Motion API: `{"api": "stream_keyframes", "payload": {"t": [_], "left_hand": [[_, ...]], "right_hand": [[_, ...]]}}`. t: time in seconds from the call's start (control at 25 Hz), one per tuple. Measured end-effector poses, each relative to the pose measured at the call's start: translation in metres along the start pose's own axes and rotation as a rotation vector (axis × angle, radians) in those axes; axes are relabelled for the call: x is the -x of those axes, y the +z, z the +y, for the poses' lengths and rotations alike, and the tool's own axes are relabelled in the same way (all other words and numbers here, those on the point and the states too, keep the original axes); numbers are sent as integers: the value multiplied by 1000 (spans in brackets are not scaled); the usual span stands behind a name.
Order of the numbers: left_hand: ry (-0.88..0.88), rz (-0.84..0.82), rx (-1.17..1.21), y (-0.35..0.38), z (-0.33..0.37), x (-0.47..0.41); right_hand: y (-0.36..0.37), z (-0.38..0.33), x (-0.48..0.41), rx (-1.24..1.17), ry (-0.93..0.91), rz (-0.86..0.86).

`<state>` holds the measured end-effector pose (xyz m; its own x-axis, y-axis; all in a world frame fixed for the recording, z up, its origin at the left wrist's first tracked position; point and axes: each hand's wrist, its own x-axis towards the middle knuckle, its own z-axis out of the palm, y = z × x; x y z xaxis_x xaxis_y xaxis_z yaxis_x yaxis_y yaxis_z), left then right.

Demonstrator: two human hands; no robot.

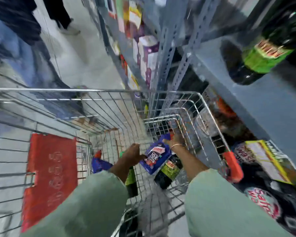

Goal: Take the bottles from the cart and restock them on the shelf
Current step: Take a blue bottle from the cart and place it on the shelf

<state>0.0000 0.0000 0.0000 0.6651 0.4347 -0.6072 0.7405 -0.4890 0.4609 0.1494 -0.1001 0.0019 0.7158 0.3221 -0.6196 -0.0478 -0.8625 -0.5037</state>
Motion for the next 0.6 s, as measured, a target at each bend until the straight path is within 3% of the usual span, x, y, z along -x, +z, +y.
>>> {"api": "stream_keyframes", "payload": {"t": [0.12, 0.36, 0.6], "left_hand": [[-80, -93, 55, 32, -14, -28], [-95, -119, 119, 63, -19, -55], [-146, -161, 174, 62, -25, -59]], "right_hand": [[27, 24, -28, -48, 58, 3], [47, 45, -60, -58, 127, 12], [38, 40, -62, -171, 178, -228]]}}
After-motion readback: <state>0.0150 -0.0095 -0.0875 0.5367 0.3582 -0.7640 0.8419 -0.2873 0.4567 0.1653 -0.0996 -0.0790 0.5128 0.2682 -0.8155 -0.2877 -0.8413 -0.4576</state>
